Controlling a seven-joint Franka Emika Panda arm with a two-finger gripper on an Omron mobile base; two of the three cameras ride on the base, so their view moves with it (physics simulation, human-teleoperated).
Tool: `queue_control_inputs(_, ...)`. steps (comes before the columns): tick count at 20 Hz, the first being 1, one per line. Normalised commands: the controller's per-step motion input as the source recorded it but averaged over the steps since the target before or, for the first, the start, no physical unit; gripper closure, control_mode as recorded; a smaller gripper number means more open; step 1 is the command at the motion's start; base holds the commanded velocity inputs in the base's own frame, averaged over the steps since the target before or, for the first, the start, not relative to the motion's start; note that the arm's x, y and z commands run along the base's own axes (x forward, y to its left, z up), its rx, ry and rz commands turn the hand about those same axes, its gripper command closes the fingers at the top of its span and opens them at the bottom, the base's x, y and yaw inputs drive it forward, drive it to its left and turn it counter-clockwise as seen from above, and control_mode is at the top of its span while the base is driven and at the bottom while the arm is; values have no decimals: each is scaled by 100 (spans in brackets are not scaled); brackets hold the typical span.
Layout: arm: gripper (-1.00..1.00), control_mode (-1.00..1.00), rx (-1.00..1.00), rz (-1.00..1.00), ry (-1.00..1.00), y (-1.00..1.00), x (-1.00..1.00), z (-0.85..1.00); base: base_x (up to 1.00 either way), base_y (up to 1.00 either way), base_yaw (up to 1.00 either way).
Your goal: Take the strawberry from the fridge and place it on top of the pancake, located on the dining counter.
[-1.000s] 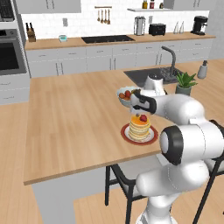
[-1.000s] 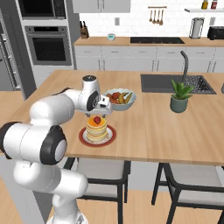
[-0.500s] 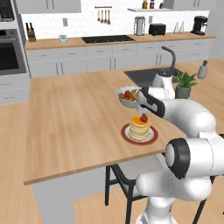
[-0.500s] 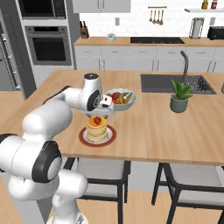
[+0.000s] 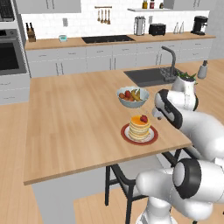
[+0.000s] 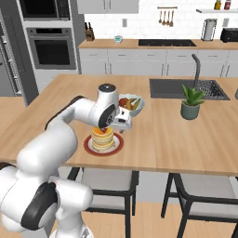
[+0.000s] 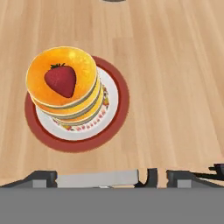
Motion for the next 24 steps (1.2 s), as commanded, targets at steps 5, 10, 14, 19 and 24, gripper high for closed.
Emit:
queue_control_inputs(5, -100, -100, 10, -7, -9, -83, -47, 5, 0, 0, 0)
queue_control_inputs(10, -100, -100, 12, -9, -17, -60, -64, 0, 0, 0, 0)
queue_control_inputs(14, -100, -100, 9, -1, -27, -15, -69, 1, 0, 0, 0)
queue_control_inputs(19, -100, -100, 1, -9, -26, 10, -61, 25, 0, 0, 0)
queue_control_inputs(24, -100, -100, 0, -21, -17, 36, -44, 34, 0, 0, 0)
